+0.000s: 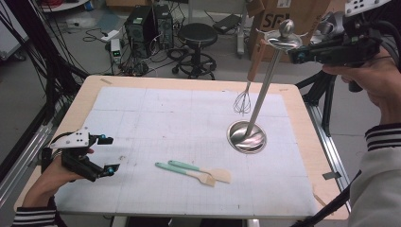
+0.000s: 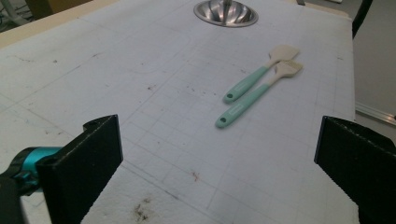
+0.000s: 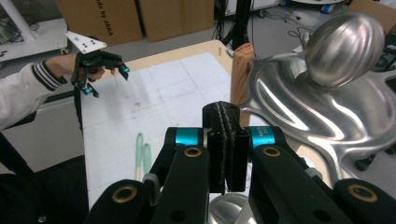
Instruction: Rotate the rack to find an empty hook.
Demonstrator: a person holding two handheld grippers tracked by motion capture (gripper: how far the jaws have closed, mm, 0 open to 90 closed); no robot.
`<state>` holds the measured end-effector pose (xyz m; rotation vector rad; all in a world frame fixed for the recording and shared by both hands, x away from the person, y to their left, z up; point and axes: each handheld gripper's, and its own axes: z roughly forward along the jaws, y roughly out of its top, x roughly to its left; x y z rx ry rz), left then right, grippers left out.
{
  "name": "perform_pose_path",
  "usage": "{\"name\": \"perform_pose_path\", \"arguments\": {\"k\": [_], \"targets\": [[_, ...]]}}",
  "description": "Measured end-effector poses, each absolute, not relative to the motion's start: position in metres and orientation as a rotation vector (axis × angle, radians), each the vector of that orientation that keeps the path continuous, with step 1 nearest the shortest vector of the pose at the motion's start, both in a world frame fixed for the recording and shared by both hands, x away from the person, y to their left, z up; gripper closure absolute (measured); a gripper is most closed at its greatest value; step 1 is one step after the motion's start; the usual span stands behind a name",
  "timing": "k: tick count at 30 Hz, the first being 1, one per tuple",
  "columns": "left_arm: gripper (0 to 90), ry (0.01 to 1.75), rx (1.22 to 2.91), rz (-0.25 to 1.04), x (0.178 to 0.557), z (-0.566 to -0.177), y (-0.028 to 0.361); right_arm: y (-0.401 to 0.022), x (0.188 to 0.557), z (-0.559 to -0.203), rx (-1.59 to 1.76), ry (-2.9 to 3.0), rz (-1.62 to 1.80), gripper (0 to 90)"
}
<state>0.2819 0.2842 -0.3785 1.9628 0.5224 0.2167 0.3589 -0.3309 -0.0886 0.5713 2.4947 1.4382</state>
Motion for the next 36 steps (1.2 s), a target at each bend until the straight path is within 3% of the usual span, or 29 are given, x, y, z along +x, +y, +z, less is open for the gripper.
{"name": "perform_pose_path", "arguments": {"k": [6,10,13,15,19,21,23,24,36], "targets": [[1.7,0.518,1.969,0.22,0.282,-0.379,0.283,-0.337,0.345,-0.096,0.568,2.482,1.456,86.2],[1.6,0.517,1.977,0.221,0.282,-0.379,0.282,-0.34,0.33,-0.108,0.555,2.469,1.467,75.9],[1.7,0.517,1.977,0.22,0.281,-0.38,0.282,-0.343,0.32,-0.122,0.561,2.471,1.475,59.3],[1.6,0.514,1.976,0.219,0.282,-0.38,0.282,-0.343,0.315,-0.131,0.547,2.487,1.451,54.7],[1.7,0.516,1.983,0.22,0.283,-0.38,0.282,-0.342,0.308,-0.148,0.53,2.521,1.445,27.7],[1.7,0.506,1.983,0.218,0.283,-0.38,0.281,-0.342,0.305,-0.156,0.516,2.518,1.483,8.9],[1.6,0.509,1.982,0.22,0.282,-0.38,0.281,-0.343,0.303,-0.163,0.534,2.503,1.497,7.3],[1.7,0.51,1.986,0.221,0.282,-0.38,0.281,-0.343,0.303,-0.167,0.551,2.485,1.511,0.2],[1.7,0.503,1.97,0.23,0.28,-0.378,0.283,-0.329,0.286,-0.205,0.571,2.478,1.462,0.1]]}}
